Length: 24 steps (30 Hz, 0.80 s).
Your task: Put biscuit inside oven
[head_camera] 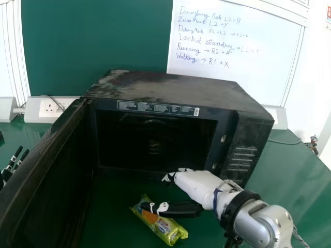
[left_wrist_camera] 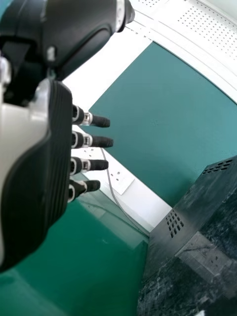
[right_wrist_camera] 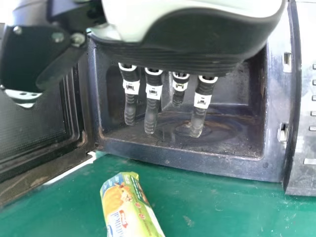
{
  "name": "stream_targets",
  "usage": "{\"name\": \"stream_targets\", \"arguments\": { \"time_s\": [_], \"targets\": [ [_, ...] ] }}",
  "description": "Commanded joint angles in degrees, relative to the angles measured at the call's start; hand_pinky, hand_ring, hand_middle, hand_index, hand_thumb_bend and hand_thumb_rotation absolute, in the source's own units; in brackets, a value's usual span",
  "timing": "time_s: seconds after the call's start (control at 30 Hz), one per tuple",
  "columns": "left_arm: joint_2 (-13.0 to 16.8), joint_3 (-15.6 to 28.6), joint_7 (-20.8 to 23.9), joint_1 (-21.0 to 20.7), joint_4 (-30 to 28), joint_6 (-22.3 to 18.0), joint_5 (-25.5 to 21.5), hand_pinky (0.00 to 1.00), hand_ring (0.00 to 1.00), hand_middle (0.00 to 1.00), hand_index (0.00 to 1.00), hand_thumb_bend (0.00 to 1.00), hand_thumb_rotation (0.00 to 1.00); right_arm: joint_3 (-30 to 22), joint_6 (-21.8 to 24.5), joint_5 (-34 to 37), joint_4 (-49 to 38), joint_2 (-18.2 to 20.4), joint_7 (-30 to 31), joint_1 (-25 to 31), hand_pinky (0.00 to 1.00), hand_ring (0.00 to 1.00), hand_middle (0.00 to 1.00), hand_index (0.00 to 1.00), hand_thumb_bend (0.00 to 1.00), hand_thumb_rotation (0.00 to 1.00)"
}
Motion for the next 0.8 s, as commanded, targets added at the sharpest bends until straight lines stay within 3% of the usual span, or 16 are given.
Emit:
{"name": "stream_targets", "arguments": {
  "time_s": [0.0, 0.13, 0.47, 0.77],
  "targets": [
    [-0.53, -0.44, 0.45, 0.11, -0.94, 0.02, -0.58, 0.86, 0.91, 0.93, 0.98, 0.86, 0.22, -0.24, -1.17, -0.93, 0.38, 0.65, 0.93, 0.80, 0.71, 0.75, 0.79, 0.81, 0.98, 0.54],
    [-0.42, -0.51, 0.46, 0.08, -1.02, 0.10, -0.50, 0.86, 0.92, 0.94, 0.99, 0.86, 0.24, -0.37, -3.10, -2.10, 0.72, 1.53, 2.03, 1.57, 0.68, 0.75, 0.79, 0.81, 0.98, 0.54],
    [-0.52, -0.53, 0.22, 0.20, -1.22, -0.07, -0.44, 0.88, 0.93, 0.95, 0.99, 0.84, 0.24, -0.86, -6.01, -6.12, 1.45, 4.36, 4.91, 3.13, 0.75, 0.85, 0.89, 0.91, 1.00, 0.56],
    [-0.36, -0.49, 0.23, 0.28, -1.45, 0.16, -0.59, 0.87, 0.92, 0.94, 0.99, 0.84, 0.24, 0.35, -8.31, -12.71, 4.36, 8.20, 8.71, 3.69, 0.77, 0.86, 0.89, 0.91, 1.00, 0.49]
  ]
}}
